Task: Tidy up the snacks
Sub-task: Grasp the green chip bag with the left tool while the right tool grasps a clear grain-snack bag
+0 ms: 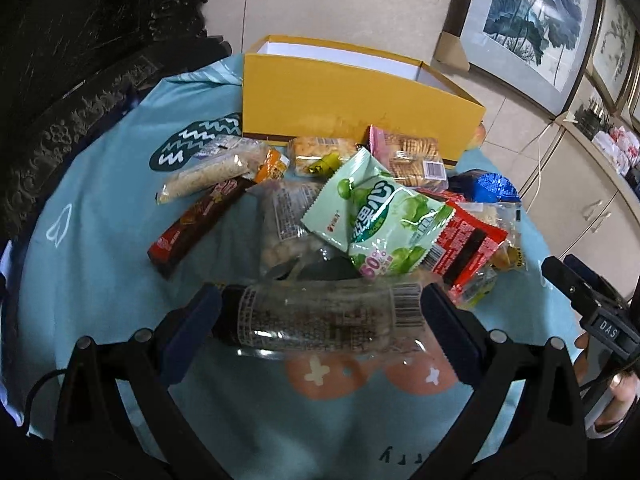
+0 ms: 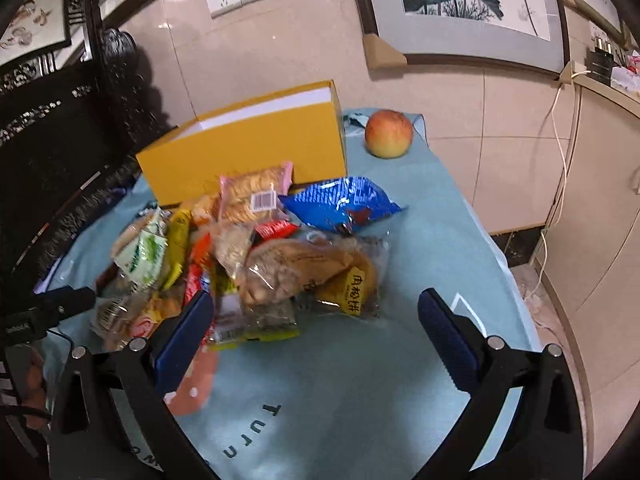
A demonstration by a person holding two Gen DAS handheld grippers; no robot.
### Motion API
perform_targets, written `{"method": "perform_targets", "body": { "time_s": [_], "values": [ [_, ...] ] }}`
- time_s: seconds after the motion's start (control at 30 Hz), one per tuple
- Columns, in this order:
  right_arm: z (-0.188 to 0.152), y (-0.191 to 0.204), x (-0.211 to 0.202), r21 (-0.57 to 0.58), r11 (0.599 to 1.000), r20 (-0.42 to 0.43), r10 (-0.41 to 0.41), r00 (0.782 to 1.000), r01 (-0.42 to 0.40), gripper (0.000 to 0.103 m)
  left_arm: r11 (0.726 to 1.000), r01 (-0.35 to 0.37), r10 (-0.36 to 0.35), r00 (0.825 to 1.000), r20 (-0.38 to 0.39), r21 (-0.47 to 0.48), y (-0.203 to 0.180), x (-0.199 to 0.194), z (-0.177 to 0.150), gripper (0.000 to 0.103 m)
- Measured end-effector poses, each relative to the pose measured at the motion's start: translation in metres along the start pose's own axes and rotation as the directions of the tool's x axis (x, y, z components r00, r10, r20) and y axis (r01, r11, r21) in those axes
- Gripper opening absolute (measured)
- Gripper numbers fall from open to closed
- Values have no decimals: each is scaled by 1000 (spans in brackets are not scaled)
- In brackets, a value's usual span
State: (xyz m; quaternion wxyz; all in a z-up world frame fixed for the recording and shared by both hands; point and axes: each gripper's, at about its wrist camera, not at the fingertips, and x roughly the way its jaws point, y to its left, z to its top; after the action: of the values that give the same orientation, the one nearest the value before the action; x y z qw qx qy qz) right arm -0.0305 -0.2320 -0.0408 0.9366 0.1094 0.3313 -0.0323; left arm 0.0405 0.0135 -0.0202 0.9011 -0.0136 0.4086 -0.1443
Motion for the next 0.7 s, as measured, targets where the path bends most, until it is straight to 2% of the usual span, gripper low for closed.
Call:
{"method": "perform_targets", "body": {
  "time_s": [0.3, 0.47, 0.57, 0.7],
  "values": [
    [12, 22, 21, -75, 997, -28, -1, 1000, -1, 102, 1000, 1, 0, 1000, -15, 26, -10, 27, 28, 101],
    [10, 2, 29, 43, 993, -23, 113, 993, -112, 102, 998, 14, -12, 999, -34, 57, -26, 46, 42, 101],
    [10, -7, 33, 103, 979, -7, 176, 984, -174, 102, 998, 52, -51, 998, -41, 29, -32, 52, 48, 101],
    [10, -4, 34, 86, 976, 1, 201, 980, -201, 102, 996, 85, -86, 995, -46, -30, -37, 60, 60, 101]
  ]
}}
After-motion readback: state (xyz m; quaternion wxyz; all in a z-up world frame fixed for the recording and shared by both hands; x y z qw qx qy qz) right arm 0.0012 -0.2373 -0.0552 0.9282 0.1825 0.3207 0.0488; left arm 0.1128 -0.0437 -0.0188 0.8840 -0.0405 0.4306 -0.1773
